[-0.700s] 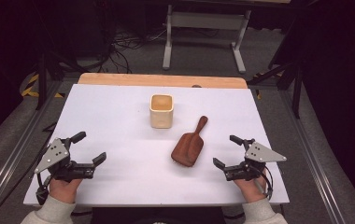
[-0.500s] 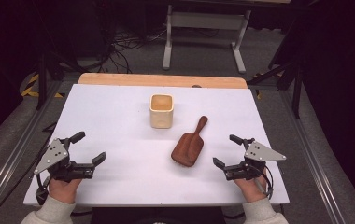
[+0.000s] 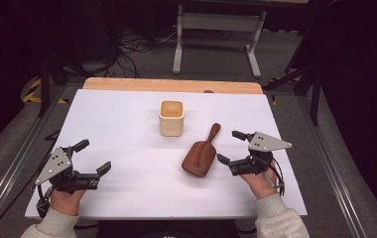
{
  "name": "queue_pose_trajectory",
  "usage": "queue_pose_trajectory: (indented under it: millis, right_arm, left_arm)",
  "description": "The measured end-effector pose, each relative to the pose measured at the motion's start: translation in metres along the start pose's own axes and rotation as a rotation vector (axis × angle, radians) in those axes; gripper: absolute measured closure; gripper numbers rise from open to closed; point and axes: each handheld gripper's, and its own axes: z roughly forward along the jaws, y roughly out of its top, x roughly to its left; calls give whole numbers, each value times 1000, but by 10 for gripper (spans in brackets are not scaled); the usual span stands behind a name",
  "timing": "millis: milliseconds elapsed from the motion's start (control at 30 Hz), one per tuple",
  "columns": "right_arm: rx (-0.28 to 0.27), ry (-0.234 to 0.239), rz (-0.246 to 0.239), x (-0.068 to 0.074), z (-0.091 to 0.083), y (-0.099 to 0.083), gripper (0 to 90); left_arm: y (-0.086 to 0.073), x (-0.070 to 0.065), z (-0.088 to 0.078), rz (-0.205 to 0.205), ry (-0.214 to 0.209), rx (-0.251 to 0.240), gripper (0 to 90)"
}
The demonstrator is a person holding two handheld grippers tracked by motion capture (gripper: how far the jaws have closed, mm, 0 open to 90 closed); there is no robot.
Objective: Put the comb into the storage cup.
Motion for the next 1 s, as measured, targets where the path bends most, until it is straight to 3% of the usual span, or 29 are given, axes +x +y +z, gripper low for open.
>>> queue_pose_trajectory:
  millis: [633, 1000]
  right_arm:
    - [64, 51, -44, -22, 48, 34, 65]
    - [146, 113, -33, -42, 72, 44, 196]
  left_arm:
    - [-1, 1, 1, 2, 4, 11, 6]
    - [-2, 1, 2, 8, 0, 12, 6]
